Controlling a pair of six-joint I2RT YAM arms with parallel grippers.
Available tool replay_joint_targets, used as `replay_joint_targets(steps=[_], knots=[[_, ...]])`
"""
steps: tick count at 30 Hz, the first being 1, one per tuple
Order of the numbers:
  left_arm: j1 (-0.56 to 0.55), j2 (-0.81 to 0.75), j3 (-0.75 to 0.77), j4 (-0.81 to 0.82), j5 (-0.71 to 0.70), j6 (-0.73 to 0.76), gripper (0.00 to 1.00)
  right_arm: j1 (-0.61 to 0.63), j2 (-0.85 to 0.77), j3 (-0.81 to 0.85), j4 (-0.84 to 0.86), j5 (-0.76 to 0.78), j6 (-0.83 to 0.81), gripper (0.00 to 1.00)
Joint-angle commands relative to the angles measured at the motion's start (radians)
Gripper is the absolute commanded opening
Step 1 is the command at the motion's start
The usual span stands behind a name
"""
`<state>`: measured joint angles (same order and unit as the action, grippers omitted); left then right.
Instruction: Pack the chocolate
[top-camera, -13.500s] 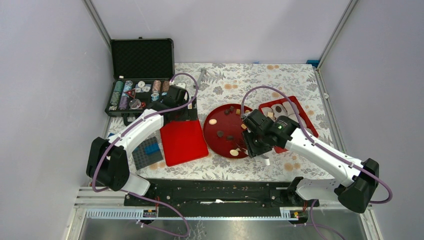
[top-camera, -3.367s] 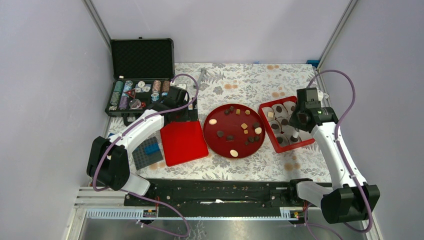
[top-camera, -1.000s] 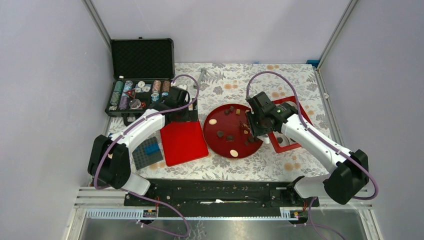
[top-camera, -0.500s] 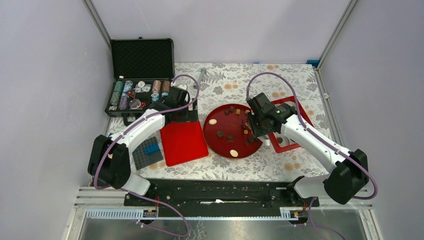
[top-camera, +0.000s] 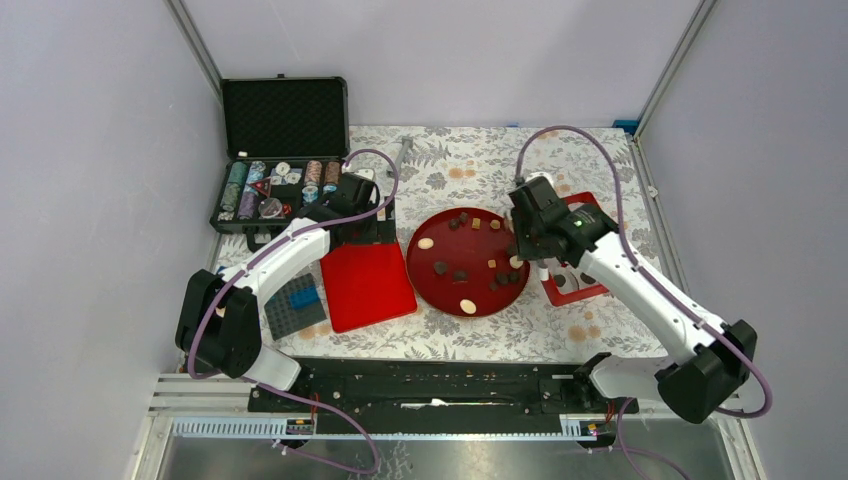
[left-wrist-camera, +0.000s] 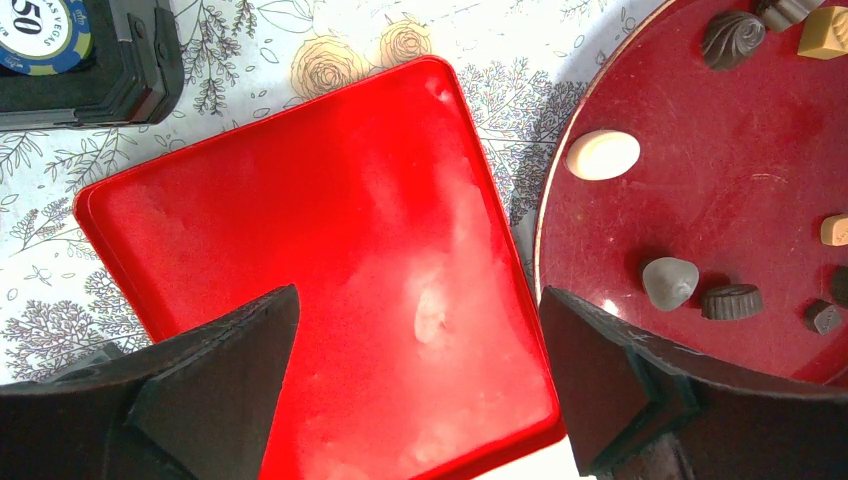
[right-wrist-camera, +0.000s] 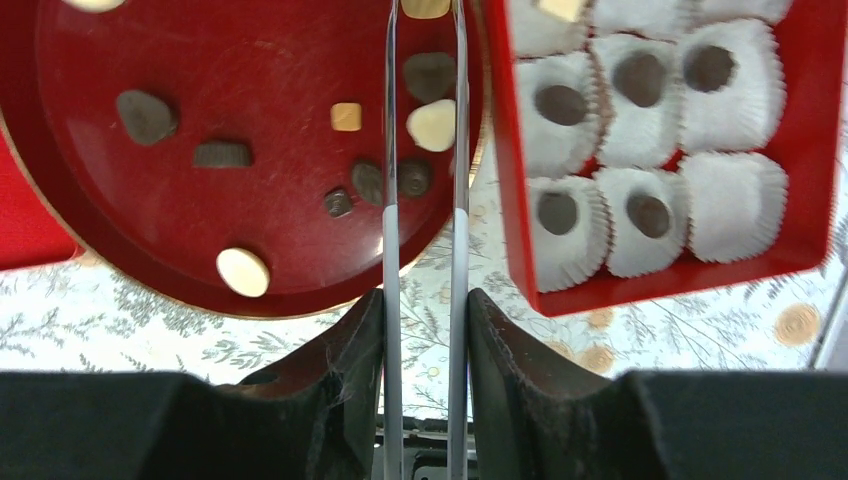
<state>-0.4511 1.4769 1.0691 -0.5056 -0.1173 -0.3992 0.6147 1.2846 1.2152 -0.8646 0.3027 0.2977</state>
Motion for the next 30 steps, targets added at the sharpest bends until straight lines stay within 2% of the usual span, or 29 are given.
replay_joint_targets(steps=[1, 10, 19, 25, 30], knots=[[0.005, 0.000, 0.031, 0.026, -0.003, 0.012, 0.99, -0.068, -0.086, 0.052, -0.092, 0.134, 0.080, 0.11], [0.020, 0.033, 0.082, -0.001, -0.051, 0.022, 0.99, -0.250, -0.202, 0.082, -0.302, 0.282, 0.192, 0.12], [0.115, 0.165, 0.251, -0.027, -0.041, 0.021, 0.99, -0.281, -0.228, 0.051, -0.425, 0.353, 0.320, 0.13], [0.185, 0.249, 0.354, -0.058, -0.049, 0.038, 0.99, -0.297, -0.194, 0.017, -0.424, 0.352, 0.353, 0.14], [0.214, 0.270, 0.367, -0.071, -0.054, 0.046, 0.99, -0.300, -0.168, -0.016, -0.410, 0.340, 0.353, 0.14]])
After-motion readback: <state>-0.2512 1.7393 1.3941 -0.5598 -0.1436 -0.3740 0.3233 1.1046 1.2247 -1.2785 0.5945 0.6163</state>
